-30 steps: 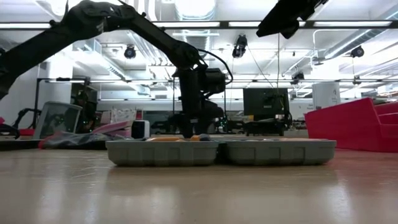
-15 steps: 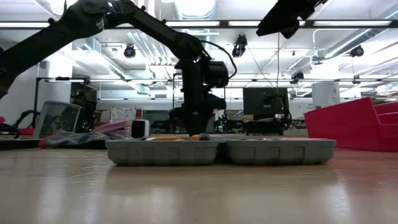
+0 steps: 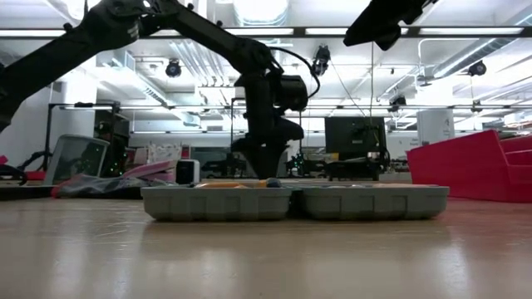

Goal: Prefit tool cases
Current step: Put the hex key set into the pre-fit tool case

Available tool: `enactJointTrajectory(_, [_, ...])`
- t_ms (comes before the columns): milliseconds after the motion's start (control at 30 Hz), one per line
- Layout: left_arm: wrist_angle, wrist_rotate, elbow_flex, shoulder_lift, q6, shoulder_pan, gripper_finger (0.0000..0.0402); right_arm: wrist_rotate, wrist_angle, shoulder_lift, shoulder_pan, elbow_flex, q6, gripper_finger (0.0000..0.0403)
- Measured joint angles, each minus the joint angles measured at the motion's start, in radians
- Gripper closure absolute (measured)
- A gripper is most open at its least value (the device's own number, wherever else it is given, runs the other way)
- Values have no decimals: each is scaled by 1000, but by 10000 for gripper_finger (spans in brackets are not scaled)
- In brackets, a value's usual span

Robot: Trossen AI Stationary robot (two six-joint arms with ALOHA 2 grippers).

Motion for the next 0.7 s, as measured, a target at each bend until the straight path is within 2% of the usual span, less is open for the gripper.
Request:
enactJointTrajectory(233, [-9, 0, -37, 1, 3, 12, 143, -1, 0, 0, 0, 0, 0, 315])
enactJointTrajectory(367, [-11, -2, -40, 14, 9, 11, 105, -4, 3, 0, 0, 0, 0, 323])
enactJointTrajectory(500, [-7, -23, -41, 17, 24, 12, 98, -25, 8, 0, 0, 0, 0, 329])
enactJointTrajectory(700, [-4, -27, -41, 17, 17, 10, 130, -25, 8, 0, 0, 0, -1, 331])
